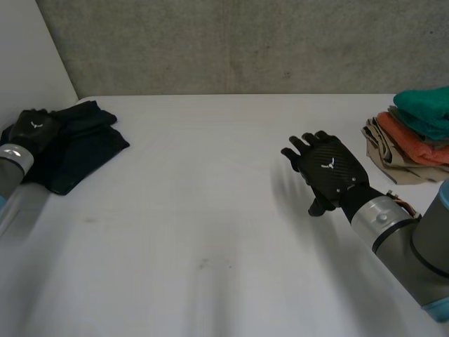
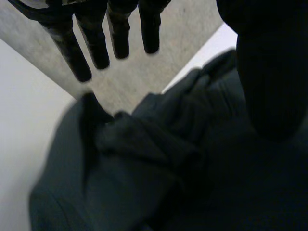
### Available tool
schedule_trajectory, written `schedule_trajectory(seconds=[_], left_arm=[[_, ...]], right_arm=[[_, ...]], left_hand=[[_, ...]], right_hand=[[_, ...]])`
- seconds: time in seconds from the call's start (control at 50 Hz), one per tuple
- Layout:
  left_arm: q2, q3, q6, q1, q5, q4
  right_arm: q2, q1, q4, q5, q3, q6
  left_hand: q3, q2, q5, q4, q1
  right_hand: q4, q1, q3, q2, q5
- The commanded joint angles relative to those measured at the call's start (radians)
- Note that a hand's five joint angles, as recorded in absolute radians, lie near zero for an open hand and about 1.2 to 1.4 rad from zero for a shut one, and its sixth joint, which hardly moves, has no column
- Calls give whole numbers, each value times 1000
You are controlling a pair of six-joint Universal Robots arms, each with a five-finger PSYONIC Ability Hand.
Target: Fold the laundry.
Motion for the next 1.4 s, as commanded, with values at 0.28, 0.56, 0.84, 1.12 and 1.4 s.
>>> schedule_trajectory(seconds=[0.28,0.56,0.84,1.12,1.4], left_arm=[[33,-34,119,-44,-136,61],[563,-502,-355,-459,-75,81],[537,-542,-556,-803,-101,85],[737,-664,-490,-647,-205,-40],[829,-896,-349,-602,-213,-103]], right_arm=[[-4,-18,-1,1,66,10],[-21,-76,-1,5,65,11],[-50,-96,1,120,43,27],[-137,-133,428,166,-158,258],[-4,-38,696,165,-251,243]], left_hand=[[1104,1099,1096,1105,1097],[1104,1099,1096,1105,1097],[-117,-123,-126,-117,-125],[-117,-123,-126,-117,-125],[-105,-110,-113,-105,-112]], right_hand=[[-61,-23,-41,-45,-69],[-61,-23,-41,-45,-69],[-61,-23,-41,-45,-69],[-61,-23,-41,-45,-69],[-61,-23,-41,-45,-69]])
